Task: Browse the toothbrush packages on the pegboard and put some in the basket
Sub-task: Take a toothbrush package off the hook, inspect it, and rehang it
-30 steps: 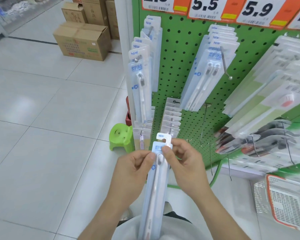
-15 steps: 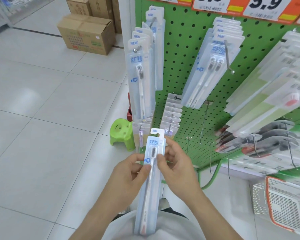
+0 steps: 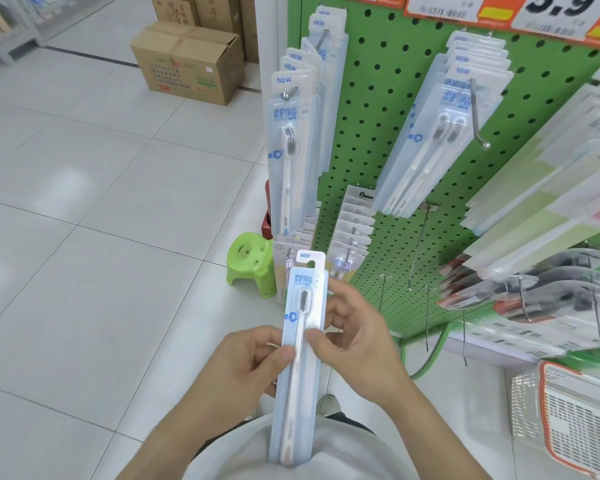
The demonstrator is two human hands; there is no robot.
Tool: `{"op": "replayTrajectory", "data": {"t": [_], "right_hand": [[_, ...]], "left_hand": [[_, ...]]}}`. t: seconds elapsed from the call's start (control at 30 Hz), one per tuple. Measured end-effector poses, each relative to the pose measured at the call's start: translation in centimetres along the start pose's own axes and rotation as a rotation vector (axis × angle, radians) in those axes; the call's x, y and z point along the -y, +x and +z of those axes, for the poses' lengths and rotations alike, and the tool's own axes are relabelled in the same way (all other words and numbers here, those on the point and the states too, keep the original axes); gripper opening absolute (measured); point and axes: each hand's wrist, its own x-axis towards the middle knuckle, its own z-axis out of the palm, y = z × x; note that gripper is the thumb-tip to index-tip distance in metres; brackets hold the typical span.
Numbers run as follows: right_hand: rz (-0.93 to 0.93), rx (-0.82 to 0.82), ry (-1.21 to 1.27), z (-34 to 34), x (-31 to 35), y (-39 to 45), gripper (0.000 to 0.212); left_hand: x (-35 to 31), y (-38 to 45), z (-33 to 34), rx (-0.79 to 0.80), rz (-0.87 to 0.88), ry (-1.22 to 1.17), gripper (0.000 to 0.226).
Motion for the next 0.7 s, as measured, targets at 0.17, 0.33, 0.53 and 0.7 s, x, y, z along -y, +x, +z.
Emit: {"op": "replayTrajectory", "data": {"t": [0.17, 0.33, 0.53, 0.7], "right_hand": [[0.070, 0.066, -0.063, 0.3, -0.5, -0.4, 0.012], [0.103, -0.024, -0.057, 0.8, -1.1, -0.8, 0.009], [0.145, 0.009, -0.035, -0.2, -1.2, -1.2, 0.023], [0.080, -0.008, -0.010, -0.7, -0.6, -1.1, 0.034]], "left_hand": [[0.2, -0.4, -0.1, -0.051, -0.043, -0.021, 0.022], [1.1, -0.3, -0.5, 0.039, -0.098, 0.052, 0.021], [1.7, 0.1, -0.2, 0.081, -0.130, 0.131, 0.025], [2.1, 0.1, 0.1, 0.044, -0.030, 0.073, 0.026]]}}
